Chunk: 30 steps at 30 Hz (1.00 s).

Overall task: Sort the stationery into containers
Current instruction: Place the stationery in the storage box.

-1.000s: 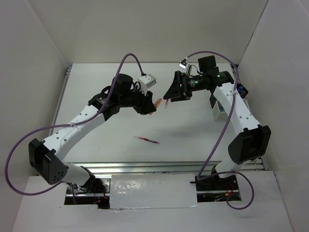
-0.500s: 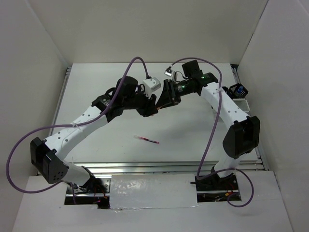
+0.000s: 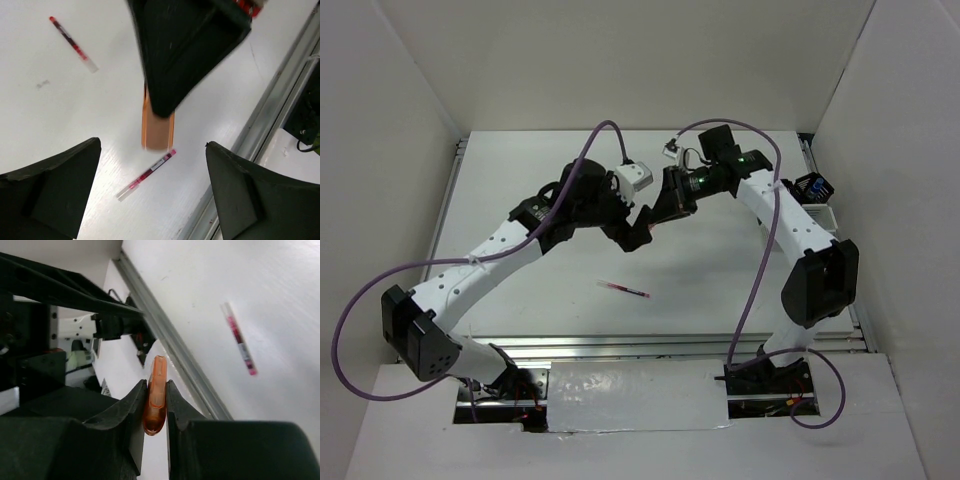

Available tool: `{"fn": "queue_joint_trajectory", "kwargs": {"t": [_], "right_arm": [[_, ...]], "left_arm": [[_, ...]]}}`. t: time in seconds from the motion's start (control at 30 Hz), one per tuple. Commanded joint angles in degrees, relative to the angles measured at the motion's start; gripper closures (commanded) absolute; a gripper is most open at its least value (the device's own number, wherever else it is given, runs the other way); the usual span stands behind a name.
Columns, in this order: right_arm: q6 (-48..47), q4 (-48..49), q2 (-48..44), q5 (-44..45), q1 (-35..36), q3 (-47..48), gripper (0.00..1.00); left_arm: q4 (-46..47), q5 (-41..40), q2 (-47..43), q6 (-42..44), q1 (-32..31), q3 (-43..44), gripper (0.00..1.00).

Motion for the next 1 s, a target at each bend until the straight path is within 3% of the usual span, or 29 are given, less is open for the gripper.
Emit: {"fn": "queue_joint_trajectory", "kwargs": {"t": [0.0, 0.13, 0.23, 0.37, 0.5, 0.67, 0.97], "right_arm": [[-4.4, -3.6, -1.7, 2.9, -4.9, 2.2, 1.00], [-13.0, -12.0, -3.1, 8.9, -18.0, 5.1, 1.00], [-18.8, -11.4, -5.3, 17.5, -28.7, 5.9, 1.00], [-25.0, -7.1, -7.5, 31.0, -36.4, 5.5, 1.00], [-31.5, -1.1, -8.2, 44.3, -38.2, 0.8, 1.00], [-32.2, 1.7, -6.4, 44.9, -39.2, -2.1, 1.00], [-31.4, 6.1, -2.2, 46.6, -39.1, -4.4, 0.99]], "left_arm": [[0.9, -3.9, -3.2, -0.3, 1.6, -0.4, 0.01], [2.9, -10.9, -5.4, -4.9, 4.9, -3.9, 0.01], [3.6, -6.2, -6.8, -3.1, 7.2, -6.6, 0.01], [3.8, -2.7, -7.3, 0.0, 7.6, -9.2, 0.01], [3.4, -1.9, -5.9, 3.9, 7.7, -9.7, 0.01], [0.4, -2.1, -0.2, 4.7, 7.7, -8.0, 0.07], [3.1, -3.5, 1.1, 8.0, 7.8, -11.6, 0.05]]}}
